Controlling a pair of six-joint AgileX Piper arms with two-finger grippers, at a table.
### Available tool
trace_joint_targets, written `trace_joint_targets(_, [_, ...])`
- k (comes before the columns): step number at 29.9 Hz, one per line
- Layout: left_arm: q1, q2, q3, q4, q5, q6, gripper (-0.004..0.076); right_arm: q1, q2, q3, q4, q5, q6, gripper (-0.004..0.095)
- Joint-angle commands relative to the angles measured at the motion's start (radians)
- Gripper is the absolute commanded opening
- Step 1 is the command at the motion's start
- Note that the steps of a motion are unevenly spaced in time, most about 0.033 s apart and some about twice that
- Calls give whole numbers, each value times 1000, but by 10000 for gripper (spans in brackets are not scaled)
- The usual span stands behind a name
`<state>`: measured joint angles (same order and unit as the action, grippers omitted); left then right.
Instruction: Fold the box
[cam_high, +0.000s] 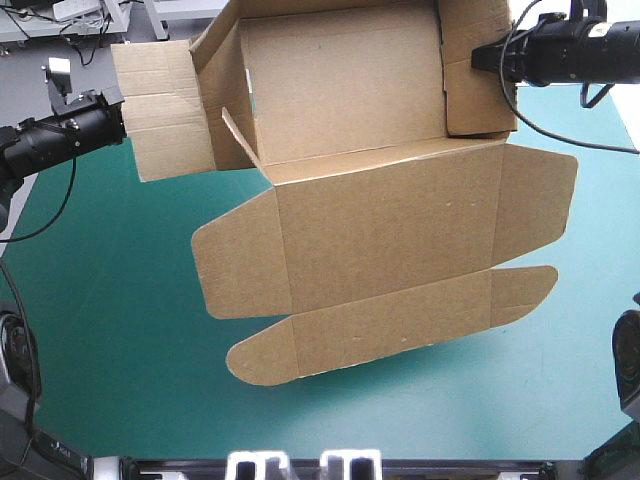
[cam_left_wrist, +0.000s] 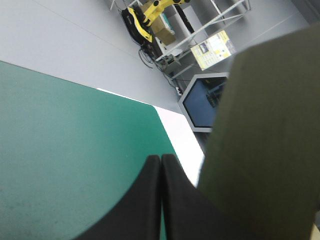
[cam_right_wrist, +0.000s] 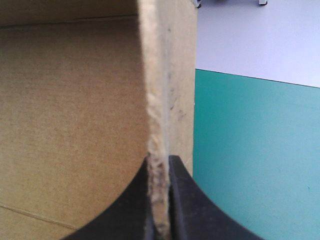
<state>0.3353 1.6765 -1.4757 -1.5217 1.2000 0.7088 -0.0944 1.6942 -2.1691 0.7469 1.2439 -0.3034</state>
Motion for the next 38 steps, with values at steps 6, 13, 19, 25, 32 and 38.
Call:
trace_joint_targets(6, [-113,-102,-32,-105,103,5,-10,-2,-42,-32,65,-20,12,-22])
trace_joint_targets(13, [-158,-119,-32,-107,103,5,-10,-2,-42,-32,33,9,26,-22])
trace_joint_targets(19, [-153,-119,-32,-49,82,17,-10,-2,-42,-32,52,9,33,-22])
trace_joint_targets(25, [-153,-119,-32,33,-42,17,-10,-2,-42,-32,75,9,33,-23])
trace_joint_targets(32, [-153,-91,-32,31,-100,64,-10,-2,-42,-32,102,9,33,-22])
trace_joint_targets(38, [-153,-43,-32,22,-100,92,-10,-2,-42,-32,103,9,33,-23])
